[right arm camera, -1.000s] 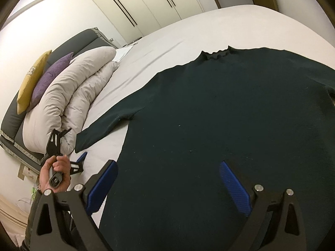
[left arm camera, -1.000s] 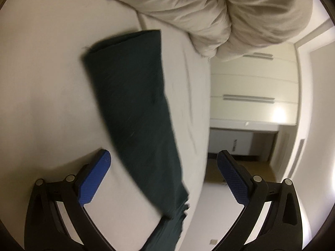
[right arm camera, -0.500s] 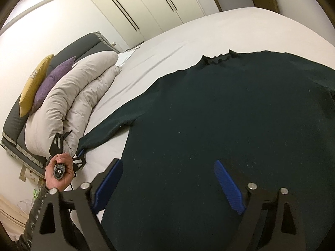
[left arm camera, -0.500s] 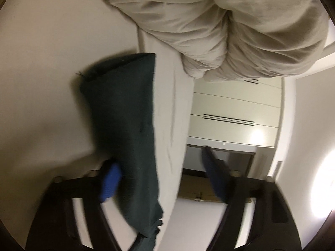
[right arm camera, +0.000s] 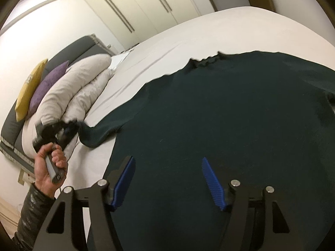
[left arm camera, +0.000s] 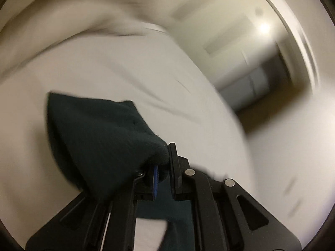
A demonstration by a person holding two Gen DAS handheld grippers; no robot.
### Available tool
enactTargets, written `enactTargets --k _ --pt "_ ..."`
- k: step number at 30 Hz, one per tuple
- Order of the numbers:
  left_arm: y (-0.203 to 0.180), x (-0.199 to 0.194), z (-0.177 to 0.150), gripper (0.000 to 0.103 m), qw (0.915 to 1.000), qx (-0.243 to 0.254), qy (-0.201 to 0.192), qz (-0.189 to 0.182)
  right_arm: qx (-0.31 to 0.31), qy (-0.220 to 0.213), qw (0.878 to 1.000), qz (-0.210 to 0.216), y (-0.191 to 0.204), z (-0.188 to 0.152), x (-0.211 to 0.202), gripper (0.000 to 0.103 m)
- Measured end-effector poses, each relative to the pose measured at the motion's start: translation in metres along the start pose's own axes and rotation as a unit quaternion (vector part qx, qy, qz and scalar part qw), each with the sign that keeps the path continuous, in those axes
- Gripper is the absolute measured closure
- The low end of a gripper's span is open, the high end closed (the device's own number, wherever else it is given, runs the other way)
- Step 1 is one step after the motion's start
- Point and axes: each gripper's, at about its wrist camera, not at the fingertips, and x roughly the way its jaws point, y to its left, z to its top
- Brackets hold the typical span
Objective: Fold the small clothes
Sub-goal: 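Move the left gripper to the sweater's sleeve cuff and grasp it, then fold the held sleeve across the sweater body with the left gripper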
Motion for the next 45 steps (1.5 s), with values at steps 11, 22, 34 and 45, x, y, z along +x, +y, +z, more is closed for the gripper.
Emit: enactTargets --k 11,22,34,45 --pt "-0.151 0.091 -0.200 0.096 0.8551 0.492 0.073 0.145 0.115 0.050 0.986 0.110 -0.072 0.071 0.039 0.034" --pt "-0.138 0.060 -0.227 0.096 0.8721 0.472 0.029 0.125 0.192 0.169 0.948 0.187 -0.036 0.074 0.144 0.034" --pt "-0.138 0.044 -0.215 0.093 0.8904 0.444 0.032 0.095 0.125 0.174 0.968 0.132 -0.006 0.095 0.182 0.094" --pt "-0.104 -0.032 -0.165 0.091 0.9589 0.282 0.000 0.026 0.089 0.094 0.992 0.003 -0.081 0.141 0.120 0.095"
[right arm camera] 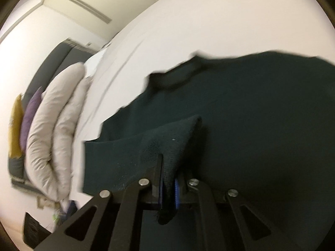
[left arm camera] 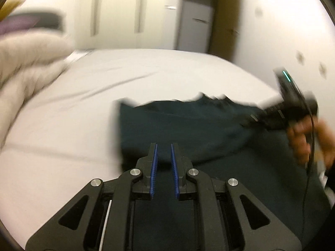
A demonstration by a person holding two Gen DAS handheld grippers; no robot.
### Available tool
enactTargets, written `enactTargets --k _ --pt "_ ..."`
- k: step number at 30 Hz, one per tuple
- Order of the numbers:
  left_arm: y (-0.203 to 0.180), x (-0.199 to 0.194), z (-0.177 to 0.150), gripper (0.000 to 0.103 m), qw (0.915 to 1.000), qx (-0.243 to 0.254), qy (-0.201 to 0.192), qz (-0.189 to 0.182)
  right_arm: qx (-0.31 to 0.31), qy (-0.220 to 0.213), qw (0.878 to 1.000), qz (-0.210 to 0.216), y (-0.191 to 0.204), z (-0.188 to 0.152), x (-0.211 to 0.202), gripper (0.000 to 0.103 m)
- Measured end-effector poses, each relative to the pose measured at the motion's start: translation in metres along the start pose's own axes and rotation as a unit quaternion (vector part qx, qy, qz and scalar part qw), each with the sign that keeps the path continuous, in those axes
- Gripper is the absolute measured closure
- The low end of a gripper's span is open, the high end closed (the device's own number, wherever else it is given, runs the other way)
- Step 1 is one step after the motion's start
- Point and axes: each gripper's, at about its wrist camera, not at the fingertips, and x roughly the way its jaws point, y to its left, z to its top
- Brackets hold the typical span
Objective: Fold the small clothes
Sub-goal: 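Fold the held sleeve across the sweater body with the left gripper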
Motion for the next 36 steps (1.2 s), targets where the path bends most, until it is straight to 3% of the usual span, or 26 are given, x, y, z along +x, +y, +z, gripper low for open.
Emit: enactTargets --k 4,6,9,14,20,25,29,36 --pt "0.057 0.007 0.015 0.091 0.9929 -0.117 0.020 0.010 0.006 -0.004 1.000 -0.008 -0.017 0.003 -0.004 0.095" --pt "0.069 0.010 0.024 0.091 0.9903 -0.136 0.026 0.010 -0.001 -0.005 1.000 -0.013 -0.017 0.003 -0.003 0.095" --pt "0.066 0.017 0.043 0.091 0.9921 -0.120 0.033 0.018 -0.009 -0.010 1.000 -0.016 -0.015 0.004 -0.005 0.095" --pt "0.032 0.063 0.061 0.091 0.9950 -0.051 0.084 0.020 -0.012 -0.008 1.000 -0.027 -0.018 0.007 -0.003 0.095" --pt "0.003 0.115 0.040 0.091 0.9879 -0.002 0.145 0.054 -0.011 -0.009 0.999 -0.036 -0.027 0.012 -0.006 0.095" --pt "-0.005 0.124 0.024 0.091 0.9861 0.047 0.140 0.075 -0.003 -0.009 0.999 -0.031 -0.036 0.013 -0.003 0.095" --pt "-0.003 0.126 0.024 0.091 0.9863 0.041 0.144 0.069 0.019 -0.009 1.000 -0.018 -0.044 0.011 -0.009 0.095" --pt "-0.006 0.122 0.024 0.091 0.9841 0.050 0.154 0.073 0.040 -0.012 0.998 -0.038 -0.054 0.012 -0.027 0.095"
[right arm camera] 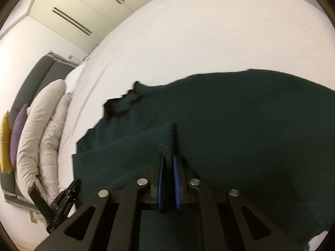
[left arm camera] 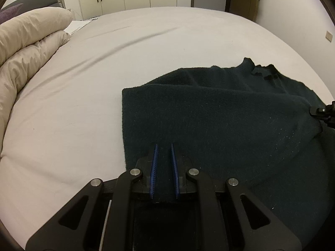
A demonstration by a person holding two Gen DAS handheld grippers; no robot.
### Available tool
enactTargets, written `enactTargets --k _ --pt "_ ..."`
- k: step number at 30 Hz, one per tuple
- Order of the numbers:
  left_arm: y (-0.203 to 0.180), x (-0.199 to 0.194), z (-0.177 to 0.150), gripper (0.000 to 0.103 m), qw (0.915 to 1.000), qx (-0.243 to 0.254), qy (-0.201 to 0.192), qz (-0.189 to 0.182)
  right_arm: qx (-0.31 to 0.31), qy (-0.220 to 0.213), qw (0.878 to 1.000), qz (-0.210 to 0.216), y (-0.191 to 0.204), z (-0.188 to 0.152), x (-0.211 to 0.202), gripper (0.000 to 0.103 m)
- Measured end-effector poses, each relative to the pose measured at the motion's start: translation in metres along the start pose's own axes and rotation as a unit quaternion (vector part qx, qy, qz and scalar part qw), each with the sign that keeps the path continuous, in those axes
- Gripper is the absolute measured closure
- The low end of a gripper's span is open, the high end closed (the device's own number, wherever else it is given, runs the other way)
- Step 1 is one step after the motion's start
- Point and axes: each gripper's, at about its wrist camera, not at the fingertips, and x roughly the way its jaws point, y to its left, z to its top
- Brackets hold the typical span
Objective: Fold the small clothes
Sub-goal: 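Fold the held sleeve across the sweater body with the left gripper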
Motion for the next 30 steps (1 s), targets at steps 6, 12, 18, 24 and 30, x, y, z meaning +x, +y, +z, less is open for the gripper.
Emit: enactTargets --k 6,12,18,24,30 --pt "0.007 -0.003 -0.001 0.091 0.9998 -0.010 -0.001 -0.015 0.025 -0.002 0.999 0.026 -0.003 -0.011 -0.002 0.091" --pt "0.003 0.001 -0.001 0.091 0.9999 0.011 0.005 -0.008 0.041 0.011 0.998 0.048 0.004 -0.015 0.007 0.073" --pt "0.004 0.001 0.000 0.090 0.9993 0.030 0.019 -0.009 0.015 0.016 0.999 0.036 0.015 -0.015 0.002 0.093" --pt "0.016 -0.003 0.001 0.090 0.9975 0.040 0.053 -0.023 0.020 0.007 0.998 0.065 0.016 -0.024 -0.028 0.094" --pt "0.009 -0.005 -0.002 0.090 0.9950 0.073 0.069 -0.004 0.043 0.037 0.997 0.054 -0.015 -0.021 0.004 0.094"
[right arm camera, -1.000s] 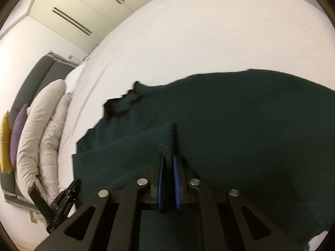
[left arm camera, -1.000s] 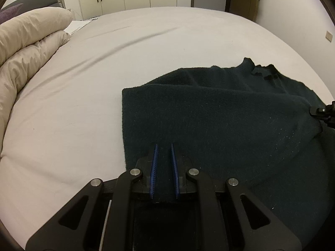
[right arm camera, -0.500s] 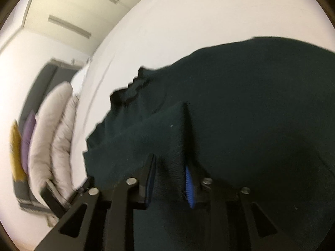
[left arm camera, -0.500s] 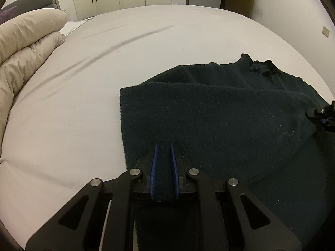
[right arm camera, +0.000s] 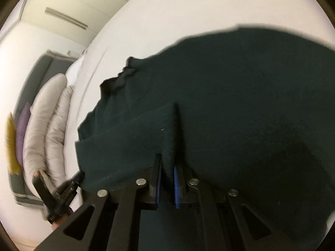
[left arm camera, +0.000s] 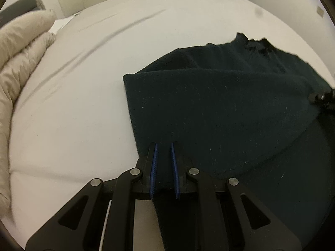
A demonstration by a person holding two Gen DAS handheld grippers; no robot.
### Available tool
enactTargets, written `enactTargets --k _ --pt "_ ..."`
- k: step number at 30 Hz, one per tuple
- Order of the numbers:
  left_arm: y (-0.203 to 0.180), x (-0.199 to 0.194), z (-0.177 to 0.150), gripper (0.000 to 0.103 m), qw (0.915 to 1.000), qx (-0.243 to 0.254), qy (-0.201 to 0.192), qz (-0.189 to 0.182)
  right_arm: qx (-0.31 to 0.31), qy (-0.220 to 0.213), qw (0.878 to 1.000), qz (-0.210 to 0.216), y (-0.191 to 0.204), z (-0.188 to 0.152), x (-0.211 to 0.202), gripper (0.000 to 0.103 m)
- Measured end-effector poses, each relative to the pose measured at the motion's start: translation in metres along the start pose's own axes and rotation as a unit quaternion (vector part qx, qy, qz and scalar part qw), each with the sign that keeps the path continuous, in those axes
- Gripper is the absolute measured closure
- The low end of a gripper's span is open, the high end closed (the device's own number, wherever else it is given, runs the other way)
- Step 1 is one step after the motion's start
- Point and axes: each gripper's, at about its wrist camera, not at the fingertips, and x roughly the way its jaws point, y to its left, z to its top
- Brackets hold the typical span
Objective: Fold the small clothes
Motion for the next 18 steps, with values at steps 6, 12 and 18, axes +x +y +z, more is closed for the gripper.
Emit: enactTargets --k 6,12,18 --pt "-0.017 -0.033 -0.007 0.090 0.9987 0.017 -0.040 0.026 -0.034 -0.097 0.990 -0.100 0.020 -0.009 -0.050 0.078" --pt "-0.047 -0.011 -0.012 0.090 0.9992 0.020 -0.035 -0.005 -0.121 -0.035 0.988 0.089 0.098 -0.031 -0.010 0.078" --pt "-0.059 -0.006 -0.030 0.090 0.9961 0.045 -0.069 0.033 -0.025 0.029 0.995 0.092 0.045 -0.026 0.058 0.103"
